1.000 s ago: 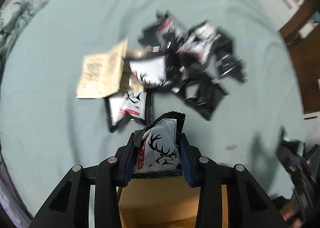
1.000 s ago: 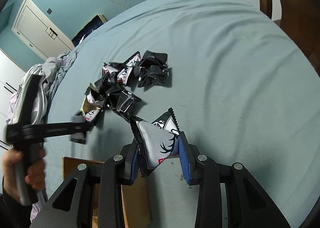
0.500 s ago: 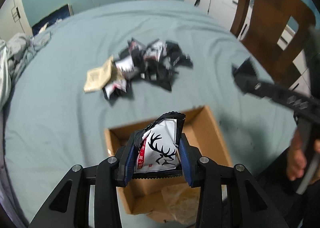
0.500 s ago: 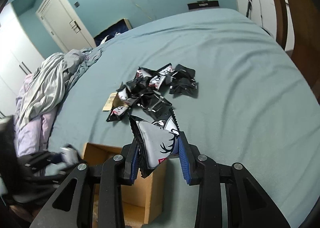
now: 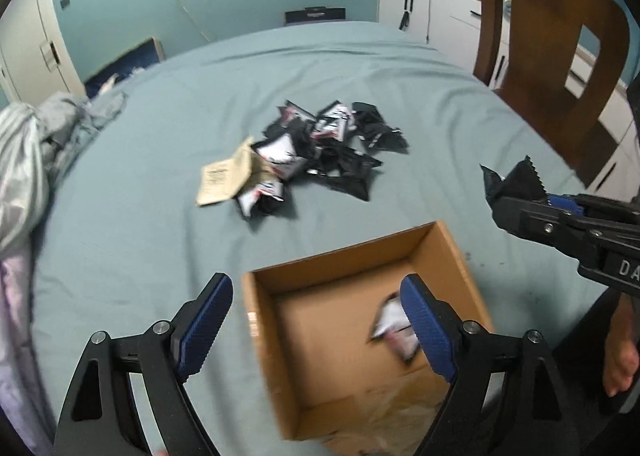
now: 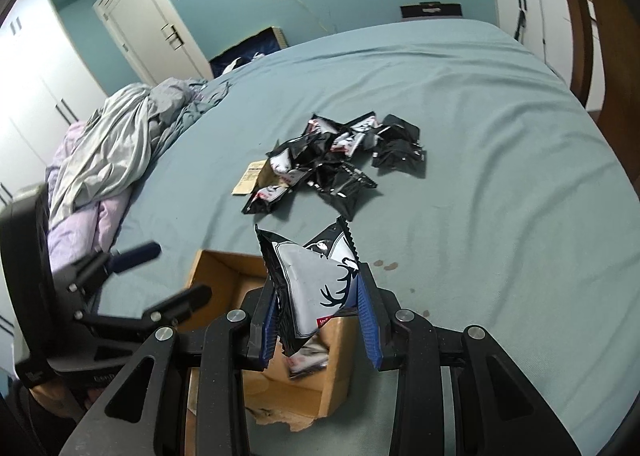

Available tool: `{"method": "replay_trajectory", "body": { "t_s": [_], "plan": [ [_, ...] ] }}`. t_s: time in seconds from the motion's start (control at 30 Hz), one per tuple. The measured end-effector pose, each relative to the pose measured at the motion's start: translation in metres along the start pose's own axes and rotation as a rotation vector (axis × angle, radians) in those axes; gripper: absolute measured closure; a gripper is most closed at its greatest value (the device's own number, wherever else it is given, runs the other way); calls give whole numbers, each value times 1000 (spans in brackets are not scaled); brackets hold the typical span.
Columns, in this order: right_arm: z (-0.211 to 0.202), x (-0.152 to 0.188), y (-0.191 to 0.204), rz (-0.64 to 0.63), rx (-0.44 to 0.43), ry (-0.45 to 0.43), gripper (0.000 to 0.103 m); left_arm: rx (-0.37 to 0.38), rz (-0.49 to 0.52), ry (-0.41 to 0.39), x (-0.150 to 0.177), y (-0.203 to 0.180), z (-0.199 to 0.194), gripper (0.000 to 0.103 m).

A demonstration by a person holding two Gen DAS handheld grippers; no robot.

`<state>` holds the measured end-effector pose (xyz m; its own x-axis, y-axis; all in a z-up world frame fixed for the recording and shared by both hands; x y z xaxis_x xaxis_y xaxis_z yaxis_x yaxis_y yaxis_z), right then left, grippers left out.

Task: Organize snacks
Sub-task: 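Drop the packets into the cardboard box from both grippers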

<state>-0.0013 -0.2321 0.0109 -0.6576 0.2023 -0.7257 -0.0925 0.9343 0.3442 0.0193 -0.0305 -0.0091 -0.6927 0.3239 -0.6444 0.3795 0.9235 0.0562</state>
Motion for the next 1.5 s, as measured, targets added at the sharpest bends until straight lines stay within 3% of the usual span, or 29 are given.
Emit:
{"method": "replay_trajectory", "body": {
  "t_s": [0.23,0.37,0.63,0.7,0.77,0.87,1.1,1.5],
  "plan": [
    [5,9,19,-82,-22,28,70,-110,65,-42,4,8,-15,11],
    [9,13,27,-118,-36,51,70,-118,81,-50,6,9,-18,6],
    [19,16,34,-146,-31,75,68,-139,65,-23,10,16,-19,5],
    [22,15,32,-122,-30,73,61,-144,54,-19,10,19,-17,4],
    [20,14,31,-108,-12,49,38,-147,43,-12,10,21,-16,4],
    [14,13,28,-83,4,-4,22,-152,42,-9,10,21,-15,4],
    [13,9,2,43,35,1,18,-145,51,-9,7,19,-15,4],
    [50,-43,-36,75,120,50,18,-118,-8,39,5,30,-1,4]
  ]
}}
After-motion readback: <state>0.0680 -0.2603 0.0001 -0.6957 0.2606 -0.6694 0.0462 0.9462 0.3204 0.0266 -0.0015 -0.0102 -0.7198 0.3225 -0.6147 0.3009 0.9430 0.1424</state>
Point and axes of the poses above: each gripper's, at about its wrist camera, not at the fingertips, and z roughly the way its jaws point, y to its left, x to its underside, the point moved 2 cm from there along z, roughly the way its jaws point, and after that the axes turned 6 degrees about -y, right-handed, at the moved point
